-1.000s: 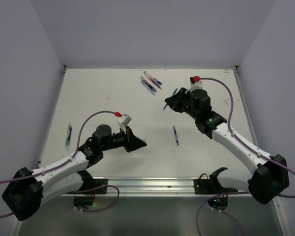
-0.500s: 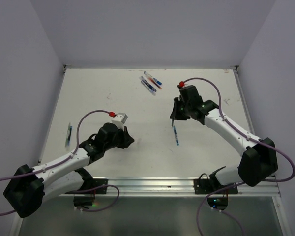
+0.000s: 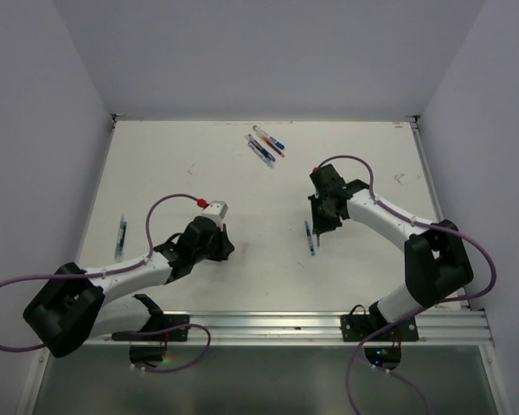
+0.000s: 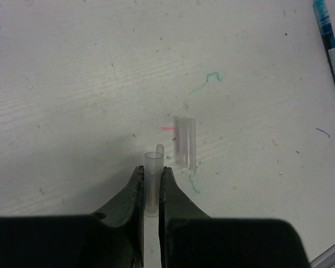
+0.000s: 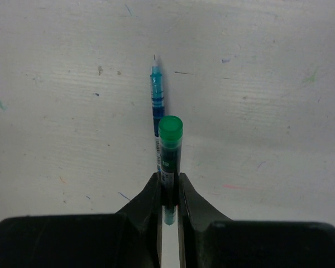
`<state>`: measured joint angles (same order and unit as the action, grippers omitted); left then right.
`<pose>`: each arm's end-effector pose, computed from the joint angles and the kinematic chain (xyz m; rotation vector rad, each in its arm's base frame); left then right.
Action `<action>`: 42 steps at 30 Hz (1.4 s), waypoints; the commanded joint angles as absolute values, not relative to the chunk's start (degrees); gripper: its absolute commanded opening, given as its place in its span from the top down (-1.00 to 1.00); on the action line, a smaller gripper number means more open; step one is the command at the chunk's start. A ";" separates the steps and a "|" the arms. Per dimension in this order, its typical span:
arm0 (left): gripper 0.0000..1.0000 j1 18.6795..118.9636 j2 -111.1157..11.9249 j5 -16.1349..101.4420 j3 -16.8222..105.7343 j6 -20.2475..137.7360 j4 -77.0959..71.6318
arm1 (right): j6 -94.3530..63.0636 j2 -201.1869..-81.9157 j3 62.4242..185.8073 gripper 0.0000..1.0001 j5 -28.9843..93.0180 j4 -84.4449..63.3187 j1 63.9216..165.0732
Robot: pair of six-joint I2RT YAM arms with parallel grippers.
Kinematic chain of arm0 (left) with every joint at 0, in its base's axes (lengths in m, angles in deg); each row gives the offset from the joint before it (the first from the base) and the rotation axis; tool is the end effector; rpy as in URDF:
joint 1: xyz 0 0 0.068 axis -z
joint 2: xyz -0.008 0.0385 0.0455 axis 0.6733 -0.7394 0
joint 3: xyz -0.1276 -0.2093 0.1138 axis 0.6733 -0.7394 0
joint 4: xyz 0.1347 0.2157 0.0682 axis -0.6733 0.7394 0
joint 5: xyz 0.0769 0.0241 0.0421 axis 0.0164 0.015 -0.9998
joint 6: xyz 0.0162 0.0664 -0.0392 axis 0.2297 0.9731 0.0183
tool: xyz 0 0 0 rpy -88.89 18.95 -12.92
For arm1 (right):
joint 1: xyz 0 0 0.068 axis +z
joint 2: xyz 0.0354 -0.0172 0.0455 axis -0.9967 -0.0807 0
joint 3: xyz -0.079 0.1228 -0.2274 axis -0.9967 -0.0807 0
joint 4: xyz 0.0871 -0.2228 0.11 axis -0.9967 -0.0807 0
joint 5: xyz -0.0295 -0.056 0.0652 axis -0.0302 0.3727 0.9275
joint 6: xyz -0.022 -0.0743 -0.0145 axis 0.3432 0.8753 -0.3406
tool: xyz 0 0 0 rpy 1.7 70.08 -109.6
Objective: Open the pen caps
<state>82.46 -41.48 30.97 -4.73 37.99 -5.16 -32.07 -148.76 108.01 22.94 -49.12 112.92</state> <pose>0.1910 -0.1560 0.1345 0.1263 2.3321 -0.5907 0.2763 0.1422 0.1773 -0.0976 2.7741 0.2010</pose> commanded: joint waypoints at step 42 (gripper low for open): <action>0.51 78.01 -42.67 32.64 -5.75 37.10 -8.56 | -28.17 -157.42 104.82 0.32 21.56 -42.05 112.53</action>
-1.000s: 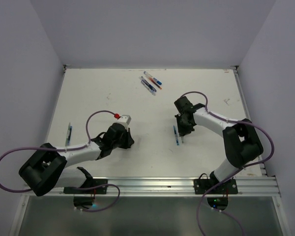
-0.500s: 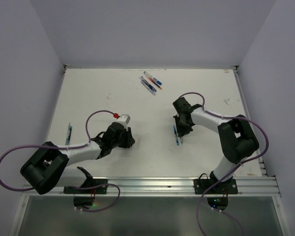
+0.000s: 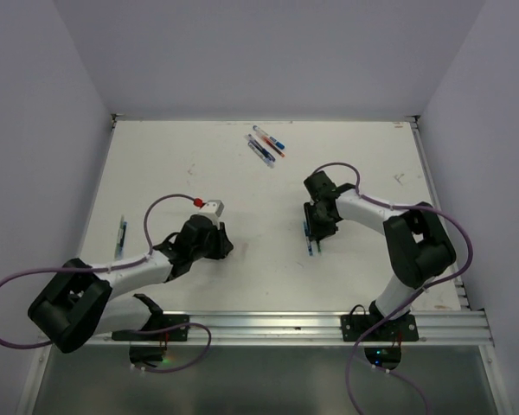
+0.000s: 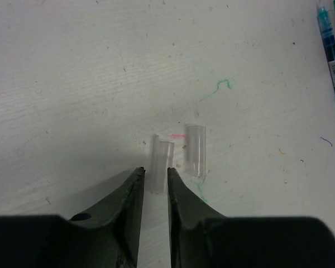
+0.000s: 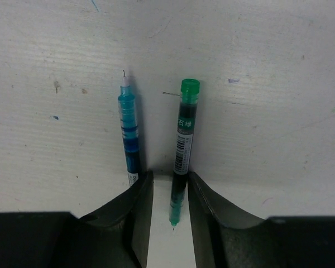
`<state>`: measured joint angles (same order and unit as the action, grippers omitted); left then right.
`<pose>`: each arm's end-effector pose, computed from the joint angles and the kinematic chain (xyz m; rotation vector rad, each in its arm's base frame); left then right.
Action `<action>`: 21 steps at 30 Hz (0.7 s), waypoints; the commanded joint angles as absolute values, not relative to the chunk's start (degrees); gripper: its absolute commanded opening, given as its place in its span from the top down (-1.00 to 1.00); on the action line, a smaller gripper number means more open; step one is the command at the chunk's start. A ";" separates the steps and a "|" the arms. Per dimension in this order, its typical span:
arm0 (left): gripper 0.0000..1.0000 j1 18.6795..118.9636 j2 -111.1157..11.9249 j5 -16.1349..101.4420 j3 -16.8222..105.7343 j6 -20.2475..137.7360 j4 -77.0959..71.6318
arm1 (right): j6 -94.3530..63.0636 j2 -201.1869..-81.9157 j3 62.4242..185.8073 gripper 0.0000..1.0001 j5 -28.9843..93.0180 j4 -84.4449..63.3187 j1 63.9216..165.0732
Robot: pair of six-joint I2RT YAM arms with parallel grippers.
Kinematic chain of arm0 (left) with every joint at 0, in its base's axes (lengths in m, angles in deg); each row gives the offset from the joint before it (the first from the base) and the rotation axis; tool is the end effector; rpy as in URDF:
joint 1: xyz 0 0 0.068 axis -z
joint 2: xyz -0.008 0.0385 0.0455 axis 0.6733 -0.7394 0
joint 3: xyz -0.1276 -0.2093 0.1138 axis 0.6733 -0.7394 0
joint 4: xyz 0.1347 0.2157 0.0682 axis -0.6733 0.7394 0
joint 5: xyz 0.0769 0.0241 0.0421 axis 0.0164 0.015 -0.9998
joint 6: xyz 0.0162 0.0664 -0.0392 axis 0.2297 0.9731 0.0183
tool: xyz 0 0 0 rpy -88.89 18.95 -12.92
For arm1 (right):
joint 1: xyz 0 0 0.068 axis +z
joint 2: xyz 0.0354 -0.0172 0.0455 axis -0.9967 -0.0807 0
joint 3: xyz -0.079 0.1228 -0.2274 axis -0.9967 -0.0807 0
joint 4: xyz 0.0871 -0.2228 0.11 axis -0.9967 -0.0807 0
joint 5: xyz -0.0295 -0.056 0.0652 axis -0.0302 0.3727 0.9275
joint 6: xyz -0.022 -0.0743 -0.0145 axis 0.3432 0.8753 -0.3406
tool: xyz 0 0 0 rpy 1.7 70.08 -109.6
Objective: Open the pen caps
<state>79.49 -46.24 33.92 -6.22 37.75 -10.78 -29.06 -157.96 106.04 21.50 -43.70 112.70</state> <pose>0.1999 -0.1511 0.1178 0.0899 2.3541 -0.6143 0.2874 0.1447 0.1243 -0.1667 2.8541 0.0998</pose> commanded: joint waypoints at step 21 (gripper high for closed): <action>-1.00 68.87 -26.84 14.66 9.80 33.32 20.17 | -29.39 -135.55 105.61 -0.97 17.34 -47.59 112.88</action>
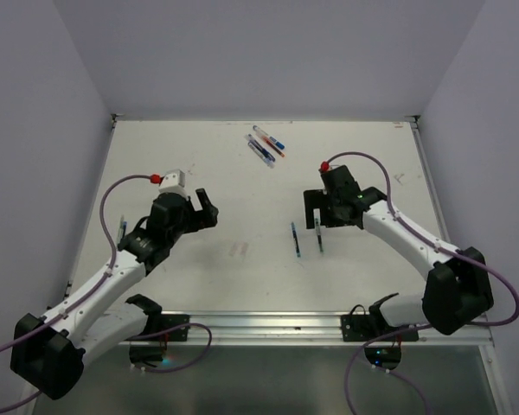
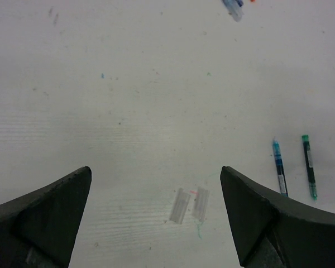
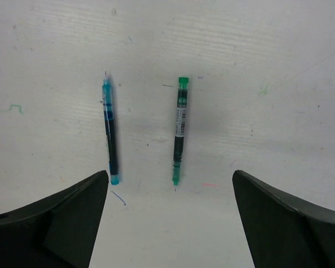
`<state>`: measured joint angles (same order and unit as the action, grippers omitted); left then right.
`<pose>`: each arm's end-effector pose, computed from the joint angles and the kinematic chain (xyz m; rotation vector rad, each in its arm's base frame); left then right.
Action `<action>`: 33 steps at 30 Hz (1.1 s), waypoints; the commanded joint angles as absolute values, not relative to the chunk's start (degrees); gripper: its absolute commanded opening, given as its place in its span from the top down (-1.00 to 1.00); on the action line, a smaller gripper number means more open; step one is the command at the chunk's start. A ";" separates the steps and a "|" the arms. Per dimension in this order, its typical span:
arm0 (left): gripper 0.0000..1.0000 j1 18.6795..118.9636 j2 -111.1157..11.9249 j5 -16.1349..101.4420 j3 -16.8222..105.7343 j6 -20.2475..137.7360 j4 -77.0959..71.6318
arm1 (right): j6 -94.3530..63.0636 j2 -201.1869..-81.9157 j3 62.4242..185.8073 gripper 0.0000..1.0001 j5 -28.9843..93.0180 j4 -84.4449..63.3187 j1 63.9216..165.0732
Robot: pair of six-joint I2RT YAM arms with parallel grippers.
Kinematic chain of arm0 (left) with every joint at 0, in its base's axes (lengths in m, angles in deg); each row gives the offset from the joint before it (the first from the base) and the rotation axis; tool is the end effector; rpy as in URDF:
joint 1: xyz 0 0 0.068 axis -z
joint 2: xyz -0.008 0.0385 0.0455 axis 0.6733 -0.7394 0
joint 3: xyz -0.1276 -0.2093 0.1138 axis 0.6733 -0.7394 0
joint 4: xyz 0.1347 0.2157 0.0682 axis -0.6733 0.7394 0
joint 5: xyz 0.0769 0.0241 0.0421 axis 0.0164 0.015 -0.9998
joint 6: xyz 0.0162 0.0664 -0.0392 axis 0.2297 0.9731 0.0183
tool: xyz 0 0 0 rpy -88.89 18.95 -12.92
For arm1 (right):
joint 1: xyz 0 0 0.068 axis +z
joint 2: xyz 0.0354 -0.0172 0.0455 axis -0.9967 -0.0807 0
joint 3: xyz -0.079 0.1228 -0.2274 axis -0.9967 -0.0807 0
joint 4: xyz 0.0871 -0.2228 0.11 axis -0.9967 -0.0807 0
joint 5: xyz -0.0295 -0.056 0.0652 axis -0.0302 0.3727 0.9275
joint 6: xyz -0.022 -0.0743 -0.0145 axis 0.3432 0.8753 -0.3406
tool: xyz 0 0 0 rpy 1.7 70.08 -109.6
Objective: Open the pen caps
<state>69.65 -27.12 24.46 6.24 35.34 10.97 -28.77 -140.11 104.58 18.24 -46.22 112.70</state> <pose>0.2155 -0.0984 0.2270 -0.2474 2.1167 -0.4702 0.2649 0.1287 0.2049 -0.1307 2.6096 0.1544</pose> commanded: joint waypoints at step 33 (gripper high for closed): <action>-0.86 25.62 -45.64 18.83 14.12 53.62 17.74 | -28.96 -120.15 94.80 -0.97 38.18 -37.30 127.38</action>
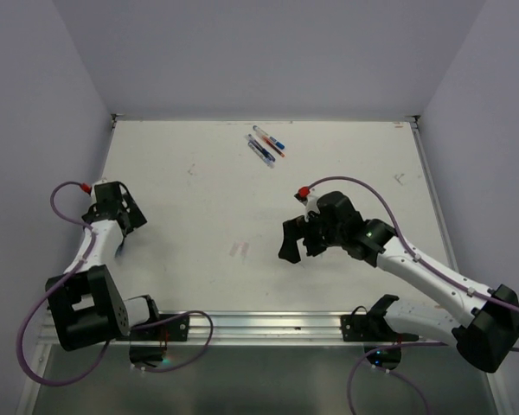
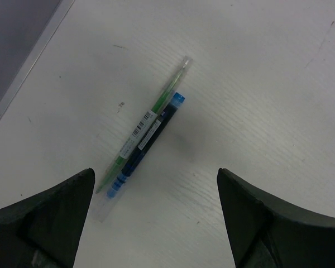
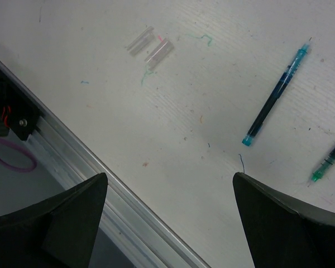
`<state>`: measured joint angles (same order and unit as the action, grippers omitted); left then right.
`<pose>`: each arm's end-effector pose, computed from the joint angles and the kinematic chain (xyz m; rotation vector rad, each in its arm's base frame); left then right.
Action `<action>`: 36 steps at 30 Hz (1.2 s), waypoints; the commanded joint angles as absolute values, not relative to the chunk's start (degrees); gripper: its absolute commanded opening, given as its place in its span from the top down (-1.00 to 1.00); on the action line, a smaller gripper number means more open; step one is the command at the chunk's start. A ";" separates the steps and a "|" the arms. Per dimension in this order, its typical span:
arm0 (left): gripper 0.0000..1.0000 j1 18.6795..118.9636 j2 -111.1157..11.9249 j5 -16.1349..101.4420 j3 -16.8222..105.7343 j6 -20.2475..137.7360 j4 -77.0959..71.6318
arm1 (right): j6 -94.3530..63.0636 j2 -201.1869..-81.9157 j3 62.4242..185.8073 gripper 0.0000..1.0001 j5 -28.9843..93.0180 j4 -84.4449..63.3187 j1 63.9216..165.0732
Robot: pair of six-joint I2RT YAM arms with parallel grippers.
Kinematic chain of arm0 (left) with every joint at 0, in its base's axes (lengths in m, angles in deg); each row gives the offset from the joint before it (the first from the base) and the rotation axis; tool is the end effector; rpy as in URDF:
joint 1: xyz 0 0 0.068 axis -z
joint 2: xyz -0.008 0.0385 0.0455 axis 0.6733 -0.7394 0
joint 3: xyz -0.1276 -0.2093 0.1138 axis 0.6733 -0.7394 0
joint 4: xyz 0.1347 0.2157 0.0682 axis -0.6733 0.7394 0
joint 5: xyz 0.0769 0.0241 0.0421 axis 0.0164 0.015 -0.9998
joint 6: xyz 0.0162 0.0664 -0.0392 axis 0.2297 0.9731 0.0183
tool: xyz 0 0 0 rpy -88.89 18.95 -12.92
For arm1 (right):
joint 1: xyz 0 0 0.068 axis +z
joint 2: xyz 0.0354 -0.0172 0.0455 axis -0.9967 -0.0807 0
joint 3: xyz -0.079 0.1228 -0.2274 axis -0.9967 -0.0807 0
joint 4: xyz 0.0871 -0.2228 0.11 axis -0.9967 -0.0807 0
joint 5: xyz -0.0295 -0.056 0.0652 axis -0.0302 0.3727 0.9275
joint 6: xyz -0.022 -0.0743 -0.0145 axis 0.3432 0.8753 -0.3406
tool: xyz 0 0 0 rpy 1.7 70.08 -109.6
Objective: Open the pen caps
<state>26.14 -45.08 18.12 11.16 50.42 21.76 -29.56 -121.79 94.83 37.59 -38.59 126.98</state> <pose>0.2411 0.0895 0.1675 -0.8812 2.3355 0.3302 0.1766 0.1775 0.2405 -0.5631 2.3853 0.7857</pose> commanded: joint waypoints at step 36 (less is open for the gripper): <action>0.05 21.75 -66.47 21.21 24.76 58.63 11.68 | -28.61 -119.27 94.01 -0.97 36.59 -38.00 129.23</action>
<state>22.33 -65.52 20.96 22.26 57.53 14.73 -29.32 -120.39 94.11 37.33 -38.61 128.99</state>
